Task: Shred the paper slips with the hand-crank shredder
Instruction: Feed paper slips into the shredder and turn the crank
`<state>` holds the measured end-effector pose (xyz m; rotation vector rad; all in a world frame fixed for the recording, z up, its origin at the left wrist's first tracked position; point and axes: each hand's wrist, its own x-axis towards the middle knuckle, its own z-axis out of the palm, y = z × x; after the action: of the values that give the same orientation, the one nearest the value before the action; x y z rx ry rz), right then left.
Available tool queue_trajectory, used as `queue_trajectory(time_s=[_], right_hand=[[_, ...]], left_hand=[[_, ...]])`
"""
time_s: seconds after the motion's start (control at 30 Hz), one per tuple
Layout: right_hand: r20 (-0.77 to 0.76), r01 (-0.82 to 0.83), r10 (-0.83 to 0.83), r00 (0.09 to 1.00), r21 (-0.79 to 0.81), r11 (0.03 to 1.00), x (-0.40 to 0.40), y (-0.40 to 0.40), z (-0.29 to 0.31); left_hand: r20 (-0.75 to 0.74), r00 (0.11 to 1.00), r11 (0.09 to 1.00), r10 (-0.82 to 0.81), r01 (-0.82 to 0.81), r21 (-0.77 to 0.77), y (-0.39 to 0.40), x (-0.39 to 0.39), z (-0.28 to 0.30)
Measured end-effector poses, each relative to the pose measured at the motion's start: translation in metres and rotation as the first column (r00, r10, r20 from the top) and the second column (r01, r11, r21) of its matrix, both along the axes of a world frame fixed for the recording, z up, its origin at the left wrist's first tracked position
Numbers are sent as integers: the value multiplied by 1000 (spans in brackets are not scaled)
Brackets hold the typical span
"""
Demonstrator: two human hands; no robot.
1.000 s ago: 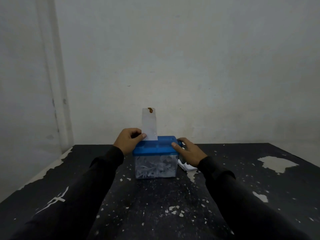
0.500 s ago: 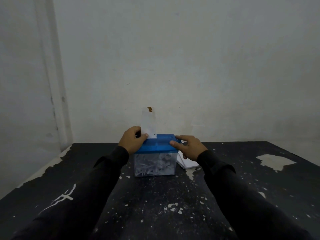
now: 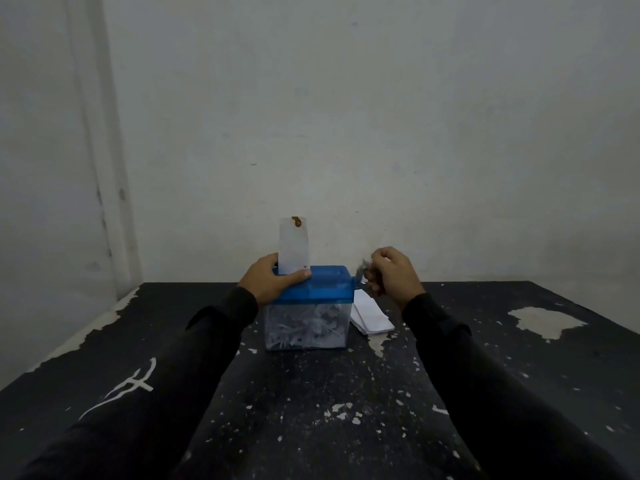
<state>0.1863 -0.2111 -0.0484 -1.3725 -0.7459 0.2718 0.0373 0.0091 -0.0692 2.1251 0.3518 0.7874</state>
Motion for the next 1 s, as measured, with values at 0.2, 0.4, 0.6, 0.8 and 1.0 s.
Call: queue_trajectory(time_s=[0.2,0.4,0.6,0.8,1.0], right_hand=[[32,82,-81,996,-31,996,15,19,9],[176,282,-247,953,-219,934,38,46,-19],[326,322,-192,926,-412,852,26,36,-61],[372,362,-253,893,-263,894,6,7,-97],[338,256,-301,892,170,952,-13,3,-60]], left_hand=[[10,1000,1000,1,-1,-11,-2,-1,1],[12,1000,1000,1,0,-8,-5,-1,1],[4,1000,1000,20,-20,5,-4,0,0],[-10,1000,1000,29,-29,9,-2,0,0],[-24,1000,1000,14,-14,19,0,-1,1]])
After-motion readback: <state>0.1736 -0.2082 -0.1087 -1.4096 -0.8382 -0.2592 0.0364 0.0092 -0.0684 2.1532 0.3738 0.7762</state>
